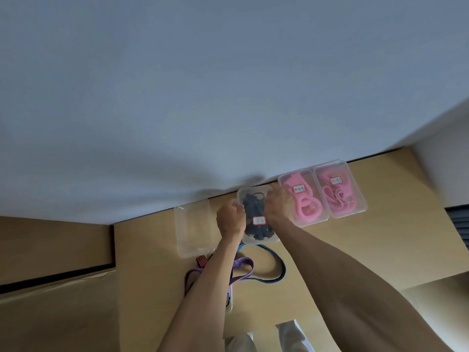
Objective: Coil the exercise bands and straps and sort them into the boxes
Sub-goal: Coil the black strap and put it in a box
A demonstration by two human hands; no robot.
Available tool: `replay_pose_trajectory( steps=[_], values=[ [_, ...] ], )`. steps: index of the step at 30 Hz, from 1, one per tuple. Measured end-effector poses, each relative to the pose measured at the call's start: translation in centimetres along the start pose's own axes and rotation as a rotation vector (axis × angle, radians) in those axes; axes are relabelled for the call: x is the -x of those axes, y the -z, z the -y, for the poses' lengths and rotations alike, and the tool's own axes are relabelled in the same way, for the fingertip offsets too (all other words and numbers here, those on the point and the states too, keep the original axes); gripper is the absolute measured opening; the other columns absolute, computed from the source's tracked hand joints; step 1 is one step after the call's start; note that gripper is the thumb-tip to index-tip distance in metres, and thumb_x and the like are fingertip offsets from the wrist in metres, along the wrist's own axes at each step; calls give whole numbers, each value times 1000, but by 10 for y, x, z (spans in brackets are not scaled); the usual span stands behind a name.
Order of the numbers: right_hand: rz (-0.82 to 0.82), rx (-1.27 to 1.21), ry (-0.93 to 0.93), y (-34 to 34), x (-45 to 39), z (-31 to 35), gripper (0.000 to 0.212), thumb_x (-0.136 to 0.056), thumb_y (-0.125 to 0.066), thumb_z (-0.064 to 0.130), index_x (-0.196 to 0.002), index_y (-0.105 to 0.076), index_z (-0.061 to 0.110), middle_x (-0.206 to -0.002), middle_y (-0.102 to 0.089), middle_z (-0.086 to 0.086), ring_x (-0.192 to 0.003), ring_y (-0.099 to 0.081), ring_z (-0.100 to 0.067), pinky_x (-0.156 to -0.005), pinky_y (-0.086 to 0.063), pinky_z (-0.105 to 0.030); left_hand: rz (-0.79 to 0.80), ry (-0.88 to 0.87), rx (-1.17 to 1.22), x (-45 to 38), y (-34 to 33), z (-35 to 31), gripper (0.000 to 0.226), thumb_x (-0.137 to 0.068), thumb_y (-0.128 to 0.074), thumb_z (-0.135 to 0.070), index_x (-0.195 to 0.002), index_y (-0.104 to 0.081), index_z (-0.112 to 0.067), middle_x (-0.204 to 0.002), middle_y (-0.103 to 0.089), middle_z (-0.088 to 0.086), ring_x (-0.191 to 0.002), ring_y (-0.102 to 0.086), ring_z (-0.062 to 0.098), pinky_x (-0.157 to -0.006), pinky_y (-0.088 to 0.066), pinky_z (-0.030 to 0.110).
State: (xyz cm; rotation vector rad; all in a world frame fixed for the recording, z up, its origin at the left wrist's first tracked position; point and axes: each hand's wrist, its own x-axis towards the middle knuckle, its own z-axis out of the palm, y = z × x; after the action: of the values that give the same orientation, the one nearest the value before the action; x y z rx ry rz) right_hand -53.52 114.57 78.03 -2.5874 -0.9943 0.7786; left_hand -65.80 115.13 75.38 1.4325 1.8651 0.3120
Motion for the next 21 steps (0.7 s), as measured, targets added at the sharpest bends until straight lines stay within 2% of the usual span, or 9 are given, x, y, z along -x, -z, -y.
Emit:
replay_pose_trajectory(
  steps=[2,5,7,9,12,16,19,21],
  values=[
    [18,-23,0,-6,-6,-6,23,-101,-48,18,-117,-63,11,-108,-57,-4,-99,-57,-21,-67,-39,-31,-44,99,48,-11,-5,-3,24,-97,-53,-14,-81,-72,-12,-79,-70,4,-68,-59,20,-49,-35,24],
    [62,-260,-134,-13,-9,-11,23,-100,-48,15,-118,-61,6,-114,-63,-12,-106,-60,-30,-78,-43,-32,-45,179,115,-20,-5,3,18,-94,-61,-17,-92,-78,-17,-89,-74,-1,-72,-58,15,-55,-36,20],
    [44,-344,-176,-16,-8,-9,23,-99,-50,15,-117,-60,5,-107,-62,-11,-104,-61,-31,-77,-42,-31,-16,185,151,-24,-4,8,16,-92,-62,-16,-93,-79,-17,-91,-75,-2,-72,-60,14,-56,-37,19],
    [19,-327,-220,-18,-10,-5,20,-97,-53,15,-112,-62,6,-97,-62,-7,-97,-63,-30,-77,-47,-32,1,210,200,-27,-3,12,15,-92,-64,-16,-96,-79,-16,-94,-76,-1,-72,-60,9,-54,-37,15],
    [-50,-267,-249,-20,-12,1,14,-93,-56,12,-99,-66,7,-89,-68,-9,-86,-65,-29,-79,-56,-43,-16,225,243,-27,-1,16,13,-92,-68,-20,-97,-79,-15,-95,-77,1,-83,-68,17,-58,-42,17],
    [-94,-274,-197,-20,-9,4,9,-90,-55,7,-89,-64,7,-80,-63,-8,-77,-62,-27,-69,-56,-44,-21,207,256,-20,3,19,21,-94,-68,-28,-98,-77,-10,-97,-76,4,-90,-70,22,-56,-39,14],
    [-49,-239,-130,-15,-6,1,11,-93,-57,9,-89,-67,6,-79,-65,-7,-72,-61,-22,-60,-52,-33,20,214,193,-8,10,20,32,-98,-61,-35,-105,-74,-6,-102,-73,4,-89,-65,21,-68,-43,23],
    [-55,-251,-96,-10,3,-5,11,-94,-56,8,-88,-65,6,-77,-62,-5,-68,-57,-19,-53,-44,-24,65,217,133,1,14,24,24,-96,-58,-30,-94,-73,-11,-90,-69,1,-80,-59,18,-66,-42,24]
  ],
)
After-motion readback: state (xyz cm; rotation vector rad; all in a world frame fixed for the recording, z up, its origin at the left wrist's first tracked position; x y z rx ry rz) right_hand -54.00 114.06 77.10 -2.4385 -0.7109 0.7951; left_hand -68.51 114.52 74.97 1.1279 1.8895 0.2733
